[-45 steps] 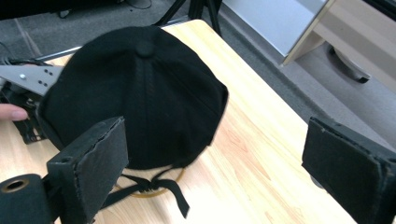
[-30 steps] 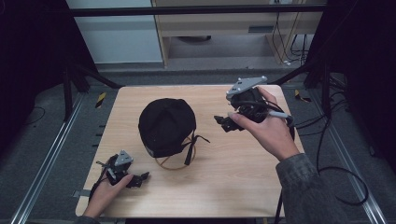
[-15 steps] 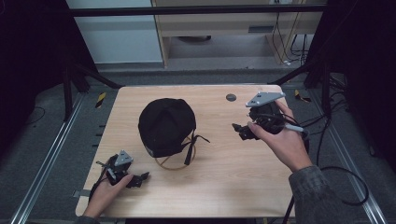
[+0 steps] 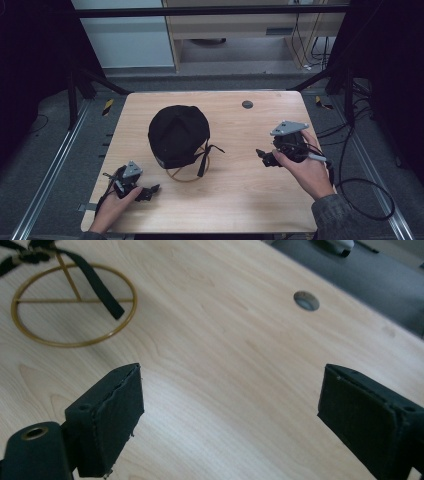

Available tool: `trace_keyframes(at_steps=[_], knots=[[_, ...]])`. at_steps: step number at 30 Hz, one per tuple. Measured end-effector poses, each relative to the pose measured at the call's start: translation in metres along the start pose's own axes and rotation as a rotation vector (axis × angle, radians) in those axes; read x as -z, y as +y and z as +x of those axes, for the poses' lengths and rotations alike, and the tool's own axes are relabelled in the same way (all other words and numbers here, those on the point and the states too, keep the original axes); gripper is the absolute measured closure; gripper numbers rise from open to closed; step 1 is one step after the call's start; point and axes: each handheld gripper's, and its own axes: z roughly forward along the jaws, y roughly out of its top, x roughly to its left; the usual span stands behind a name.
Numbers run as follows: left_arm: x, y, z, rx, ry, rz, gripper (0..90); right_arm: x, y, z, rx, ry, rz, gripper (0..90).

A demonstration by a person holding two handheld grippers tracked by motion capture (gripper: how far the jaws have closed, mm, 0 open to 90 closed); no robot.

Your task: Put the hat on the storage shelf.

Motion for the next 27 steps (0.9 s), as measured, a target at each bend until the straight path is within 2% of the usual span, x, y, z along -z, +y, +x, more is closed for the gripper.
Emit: trace_keyframes(at_steps=[2,8,13,14,16,17,27], knots=[[0.000,0.000,0.000,0.000,0.000,0.000,0.0,-0.002,-0.003,0.000,-0.001,0.002,0.003,11.1],[0.000,0.000,0.000,0.000,0.000,0.000,0.0,-0.019,-0.035,0.001,-0.068,0.026,0.016,11.2],[0.000,0.000,0.000,0.001,0.001,0.000,0.0,-0.032,-0.051,0.003,-0.101,0.041,0.031,11.2],[0.000,0.000,0.000,0.001,0.001,0.000,0.0,-0.039,-0.061,0.004,-0.134,0.045,0.038,11.2],[0.000,0.000,0.000,0.001,0.001,0.000,0.0,-0.042,-0.063,0.004,-0.141,0.047,0.037,11.2],[0.000,0.000,0.000,0.001,0.001,0.000,0.0,-0.051,-0.072,0.005,-0.169,0.057,0.048,11.2],[0.000,0.000,0.000,0.001,0.001,0.000,0.0,-0.081,-0.097,0.008,-0.244,0.055,0.093,11.2]])
